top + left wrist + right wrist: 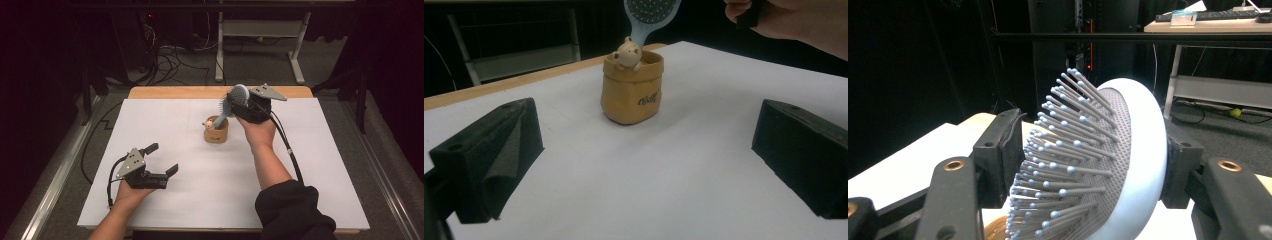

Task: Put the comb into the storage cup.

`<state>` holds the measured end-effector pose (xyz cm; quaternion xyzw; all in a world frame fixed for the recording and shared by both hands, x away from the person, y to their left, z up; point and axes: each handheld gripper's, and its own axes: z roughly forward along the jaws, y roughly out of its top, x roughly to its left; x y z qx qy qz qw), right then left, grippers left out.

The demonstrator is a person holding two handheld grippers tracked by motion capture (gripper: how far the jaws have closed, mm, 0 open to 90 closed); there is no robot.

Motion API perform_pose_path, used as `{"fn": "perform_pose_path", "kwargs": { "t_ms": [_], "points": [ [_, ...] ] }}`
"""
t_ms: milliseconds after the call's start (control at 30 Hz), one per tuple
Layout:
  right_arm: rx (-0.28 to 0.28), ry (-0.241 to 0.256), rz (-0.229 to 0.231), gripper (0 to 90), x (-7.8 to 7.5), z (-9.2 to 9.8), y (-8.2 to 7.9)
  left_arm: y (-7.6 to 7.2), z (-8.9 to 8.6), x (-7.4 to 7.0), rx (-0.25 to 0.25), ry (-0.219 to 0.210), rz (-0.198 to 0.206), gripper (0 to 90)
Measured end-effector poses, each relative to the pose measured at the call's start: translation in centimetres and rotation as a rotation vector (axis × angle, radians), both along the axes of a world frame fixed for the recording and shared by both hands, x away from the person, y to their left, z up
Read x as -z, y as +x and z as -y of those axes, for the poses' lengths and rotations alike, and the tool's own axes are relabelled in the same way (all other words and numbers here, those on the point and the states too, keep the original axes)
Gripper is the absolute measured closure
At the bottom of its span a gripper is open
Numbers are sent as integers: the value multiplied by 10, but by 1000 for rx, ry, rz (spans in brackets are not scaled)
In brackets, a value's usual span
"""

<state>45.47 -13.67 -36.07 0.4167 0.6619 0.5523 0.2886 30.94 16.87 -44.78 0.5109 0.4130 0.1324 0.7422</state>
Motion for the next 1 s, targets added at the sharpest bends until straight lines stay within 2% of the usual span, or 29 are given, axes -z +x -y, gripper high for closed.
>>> {"fn": "perform_pose_path", "kwargs": {
  "t_ms": [300, 500, 600, 867, 1000],
  "points": [
    [13, -12, -5, 293, 3, 2, 0, 0, 0, 0, -1, 0, 0, 10],
    [-3, 0, -18, 231, 5, 5, 2, 0, 1, 0, 4, 3, 0, 9],
    [-23, 7, -27, 163, 6, 6, 4, 0, 1, 1, 5, 6, -4, 9],
    [-27, 6, -59, 57, 8, 9, 6, 0, 1, 1, 8, 6, -7, 9],
    [-29, 4, -64, 37, 9, 10, 6, 1, 1, 1, 8, 7, -9, 9]
  ]
}}
